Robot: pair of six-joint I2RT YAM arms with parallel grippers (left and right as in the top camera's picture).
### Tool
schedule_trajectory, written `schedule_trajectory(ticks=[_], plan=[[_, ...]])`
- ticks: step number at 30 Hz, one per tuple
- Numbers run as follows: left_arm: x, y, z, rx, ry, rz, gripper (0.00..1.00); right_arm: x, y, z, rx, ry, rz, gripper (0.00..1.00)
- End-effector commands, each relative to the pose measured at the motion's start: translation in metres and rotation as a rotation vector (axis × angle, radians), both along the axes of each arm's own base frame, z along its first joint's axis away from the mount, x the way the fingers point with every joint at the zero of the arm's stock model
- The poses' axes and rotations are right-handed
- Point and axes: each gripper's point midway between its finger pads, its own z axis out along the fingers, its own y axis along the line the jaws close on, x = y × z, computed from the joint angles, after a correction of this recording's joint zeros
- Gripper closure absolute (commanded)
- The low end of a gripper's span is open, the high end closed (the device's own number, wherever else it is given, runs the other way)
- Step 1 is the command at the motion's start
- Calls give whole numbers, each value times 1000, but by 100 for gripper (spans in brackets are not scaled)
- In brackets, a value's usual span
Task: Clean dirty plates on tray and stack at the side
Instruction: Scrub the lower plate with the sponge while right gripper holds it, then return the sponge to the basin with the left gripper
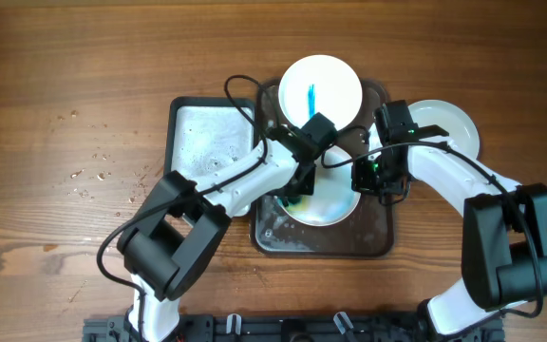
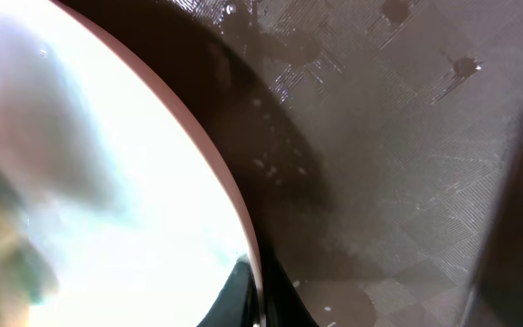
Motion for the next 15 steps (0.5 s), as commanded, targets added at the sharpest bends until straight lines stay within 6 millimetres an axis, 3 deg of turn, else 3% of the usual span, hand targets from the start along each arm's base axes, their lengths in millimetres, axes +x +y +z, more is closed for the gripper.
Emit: schedule_trajectory(ticks=[1, 3, 5, 7, 10, 12, 15], plan=[[29, 83, -25, 305, -119, 132, 96, -13, -21, -25, -115, 52, 4, 96], [33, 74, -31, 203, -89, 187, 96, -12, -21, -25, -115, 49, 4, 96], [30, 47, -38, 19, -2, 204, 96, -12, -21, -25, -115, 50, 4, 96], [24, 10, -38, -189, 91, 191, 96, -12, -21, -25, -115, 50, 4, 96], [14, -55, -20, -508, 190, 92, 96, -12, -21, -25, -115, 49, 4, 96], [8, -78, -13, -572, 189, 32, 96, -12, -21, -25, -115, 50, 4, 96], [-8, -97, -12, -578, 192, -27, 96, -13, -21, -25, -116, 53, 4, 96]])
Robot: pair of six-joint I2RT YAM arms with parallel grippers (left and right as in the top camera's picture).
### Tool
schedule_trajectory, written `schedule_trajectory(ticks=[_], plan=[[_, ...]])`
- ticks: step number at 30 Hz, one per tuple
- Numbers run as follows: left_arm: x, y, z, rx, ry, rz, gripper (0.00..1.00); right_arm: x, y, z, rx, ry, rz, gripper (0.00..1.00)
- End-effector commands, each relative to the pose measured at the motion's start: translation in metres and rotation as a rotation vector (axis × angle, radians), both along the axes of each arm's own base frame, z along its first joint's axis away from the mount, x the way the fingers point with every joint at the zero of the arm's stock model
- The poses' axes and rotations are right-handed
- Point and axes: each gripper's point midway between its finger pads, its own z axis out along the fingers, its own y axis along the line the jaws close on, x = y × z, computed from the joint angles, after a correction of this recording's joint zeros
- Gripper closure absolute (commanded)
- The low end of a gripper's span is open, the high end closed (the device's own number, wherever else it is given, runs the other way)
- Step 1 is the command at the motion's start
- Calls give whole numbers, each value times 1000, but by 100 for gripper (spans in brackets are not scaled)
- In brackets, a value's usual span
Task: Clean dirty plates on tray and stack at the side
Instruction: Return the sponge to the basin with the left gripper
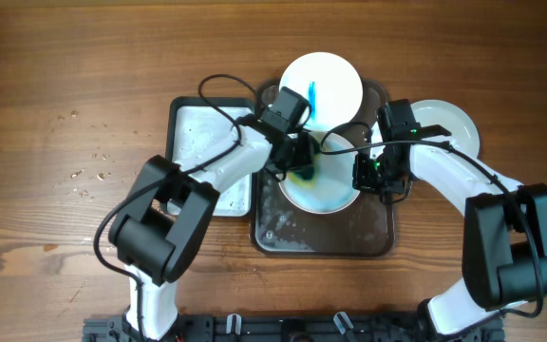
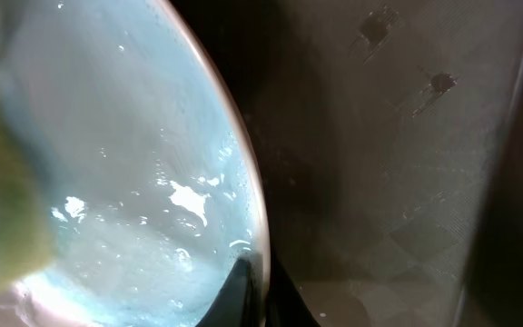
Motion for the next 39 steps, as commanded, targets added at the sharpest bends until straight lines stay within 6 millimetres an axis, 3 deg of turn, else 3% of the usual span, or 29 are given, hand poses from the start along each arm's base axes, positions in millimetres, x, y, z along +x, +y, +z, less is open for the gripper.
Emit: schedule_trajectory(ticks=[1, 4, 8, 11, 13, 17, 19, 21, 24, 26, 29, 32, 33, 36, 39], plan=[[-60, -47, -14, -94, 138, -159, 96, -16, -20, -25, -123, 61, 23, 96], [-72, -49, -17, -72, 147, -198, 96, -16, -20, -25, -123, 60, 23, 96], [-80, -35, -21, -29, 186, -218, 96, -17, -20, -25, -124, 63, 23, 96], [-75, -5, -17, 45, 200, -191, 96, -18, -20, -25, -124, 66, 24, 96], [-63, 16, -2, 73, 185, -138, 96, -18, -20, -25, -124, 67, 24, 96], [-35, 48, 51, 47, 84, -35, 96, -18, -20, -25, -124, 67, 24, 96], [-21, 74, 75, 63, 22, 36, 96, -18, -20, -25, -124, 67, 24, 96], [-14, 101, 80, 126, 4, 99, 96, -18, -20, -25, -124, 67, 24, 96], [-9, 163, 68, 328, 22, 219, 96, -18, -20, -25, -124, 67, 25, 96], [-7, 186, 57, 389, 37, 263, 96, -18, -20, -25, -124, 65, 31, 96], [-9, 209, 33, 424, 60, 311, 96, -17, -20, -25, -124, 62, 32, 95], [-14, 223, 5, 426, 76, 346, 94, -14, -19, -25, -121, 50, 34, 96], [-14, 224, 4, 417, 84, 356, 93, -14, -19, -23, -121, 47, 39, 96], [-10, 218, 22, 312, 88, 337, 69, -11, -26, 2, -164, 43, 71, 96], [-3, 223, 55, 266, 43, 358, 28, 1, -22, 40, -169, -24, 106, 96]])
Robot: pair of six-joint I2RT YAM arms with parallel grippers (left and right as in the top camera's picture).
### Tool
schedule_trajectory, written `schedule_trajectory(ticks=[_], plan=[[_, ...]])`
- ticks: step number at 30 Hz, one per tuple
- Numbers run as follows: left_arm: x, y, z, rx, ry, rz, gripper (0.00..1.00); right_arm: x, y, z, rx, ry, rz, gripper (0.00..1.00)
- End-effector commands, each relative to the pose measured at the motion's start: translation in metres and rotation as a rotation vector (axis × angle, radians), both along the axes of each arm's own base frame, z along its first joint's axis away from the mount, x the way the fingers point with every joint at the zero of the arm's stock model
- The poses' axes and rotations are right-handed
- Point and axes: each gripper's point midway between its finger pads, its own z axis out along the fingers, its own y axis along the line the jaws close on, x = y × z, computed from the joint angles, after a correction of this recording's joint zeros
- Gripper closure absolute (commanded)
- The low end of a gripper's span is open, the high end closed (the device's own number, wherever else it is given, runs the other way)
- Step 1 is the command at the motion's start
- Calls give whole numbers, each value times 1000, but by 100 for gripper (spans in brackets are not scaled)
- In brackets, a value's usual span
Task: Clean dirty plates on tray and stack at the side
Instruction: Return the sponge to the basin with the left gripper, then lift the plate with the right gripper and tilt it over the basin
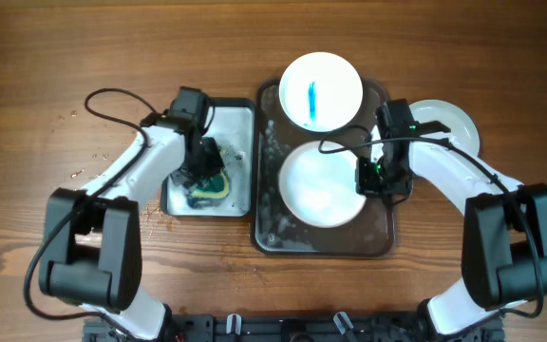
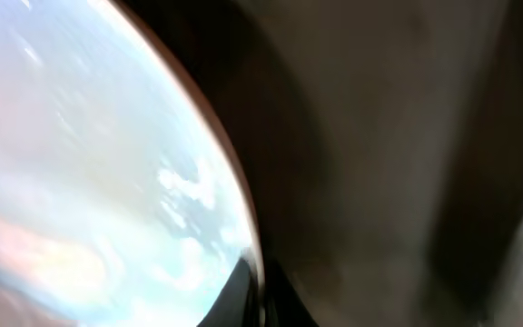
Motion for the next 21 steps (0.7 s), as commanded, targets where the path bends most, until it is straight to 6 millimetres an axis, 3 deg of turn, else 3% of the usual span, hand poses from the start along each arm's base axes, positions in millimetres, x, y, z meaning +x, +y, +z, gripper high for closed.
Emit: schedule_trajectory(ticks=[1, 3, 4, 7, 9, 13, 19, 21], plan=[[16, 3, 56, -79, -119, 9, 21, 24, -4, 47, -71, -135, 85, 96], [19, 11, 83, -88, -181, 32, 7, 35, 12, 79, -54, -207, 123, 96], [19, 17, 103, -94, -239, 47, 0, 43, 30, 102, -37, -268, 169, 96], [13, 34, 140, -99, -345, 90, 0, 53, 67, 133, -24, -366, 275, 96], [3, 51, 158, -81, -383, 134, 0, 57, 89, 144, -46, -436, 314, 96], [-20, 78, 170, -23, -381, 209, 0, 67, 134, 152, -51, -581, 375, 96], [-23, 81, 172, -21, -385, 219, 0, 105, 184, 170, -97, -859, 445, 96], [-23, 81, 172, -21, -385, 219, 0, 113, 188, 173, -136, -912, 429, 95]])
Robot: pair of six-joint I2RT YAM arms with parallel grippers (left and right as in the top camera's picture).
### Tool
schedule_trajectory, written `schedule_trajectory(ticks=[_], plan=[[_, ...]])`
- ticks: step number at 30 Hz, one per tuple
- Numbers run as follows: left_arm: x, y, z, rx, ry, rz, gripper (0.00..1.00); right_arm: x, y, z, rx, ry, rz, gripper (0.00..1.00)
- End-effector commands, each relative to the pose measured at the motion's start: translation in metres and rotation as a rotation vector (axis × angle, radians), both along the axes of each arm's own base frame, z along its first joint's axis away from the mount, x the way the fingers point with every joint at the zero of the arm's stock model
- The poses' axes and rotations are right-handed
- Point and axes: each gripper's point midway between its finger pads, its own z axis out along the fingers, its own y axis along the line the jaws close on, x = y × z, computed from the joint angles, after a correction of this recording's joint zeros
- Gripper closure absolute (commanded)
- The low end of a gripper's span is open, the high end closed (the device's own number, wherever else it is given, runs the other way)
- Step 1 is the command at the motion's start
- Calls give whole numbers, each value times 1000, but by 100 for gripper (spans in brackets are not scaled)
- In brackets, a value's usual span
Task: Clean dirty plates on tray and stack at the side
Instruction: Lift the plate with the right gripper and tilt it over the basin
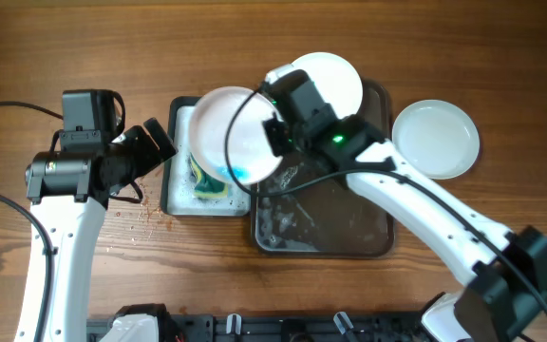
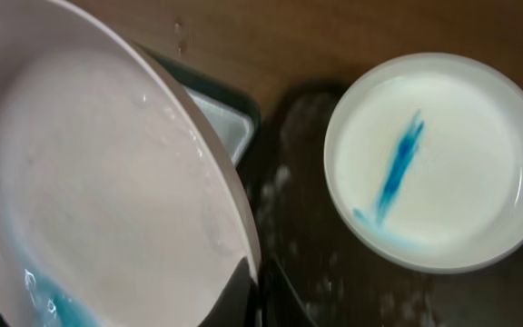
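Note:
My right gripper (image 1: 275, 133) is shut on the rim of a white plate (image 1: 228, 133). It holds the plate tilted above the small white tray (image 1: 180, 123), with blue water pooled at the plate's low edge (image 1: 240, 174). In the right wrist view the fingers (image 2: 243, 289) pinch the plate's rim (image 2: 107, 191). A second plate (image 2: 429, 159) with a blue streak lies at the far end of the dark tray (image 1: 349, 223). A yellow-green sponge (image 1: 207, 185) lies in the small tray. My left gripper (image 1: 157, 144) stands left of that tray, open and holding nothing.
A clean white plate (image 1: 435, 140) sits on the wooden table right of the dark tray. Suds and water cover the dark tray's floor (image 1: 283, 228). Water drops speckle the table (image 1: 141, 214) near the small tray's left edge.
The right gripper has carried the plate from the dark tray to above the small tray and tipped it. The left gripper has let go of the sponge and drawn back to the left.
With the right gripper on the plate's rim in the dark tray, the left gripper had the sponge on the plate's near left side, then on its far left. Later the sponge was down in the small tray. Now the plate hangs tilted over that tray.

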Motion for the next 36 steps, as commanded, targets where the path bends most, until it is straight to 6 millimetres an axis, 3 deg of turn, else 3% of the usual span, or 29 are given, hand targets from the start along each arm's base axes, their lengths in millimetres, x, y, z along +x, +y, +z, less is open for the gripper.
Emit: schedule_trajectory(ticks=[1, 4, 10, 15, 22, 36], plan=[[2, 5, 7, 20, -20, 6, 0, 18, -2, 5, -105, -130, -63, 96], [2, 5, 7, 20, -20, 6, 0, 24, 1, 21, -205, -259, -54, 96], [2, 5, 7, 20, -20, 6, 0, 6, 16, 43, -477, -437, 46, 96], [2, 5, 7, 20, -20, 6, 0, -3, 17, 67, -641, -556, 28, 96], [2, 5, 7, 20, -20, 6, 0, -11, 32, 81, -671, -626, 50, 96], [2, 5, 7, 20, -20, 6, 0, -13, 34, 82, -679, -631, 62, 95]])
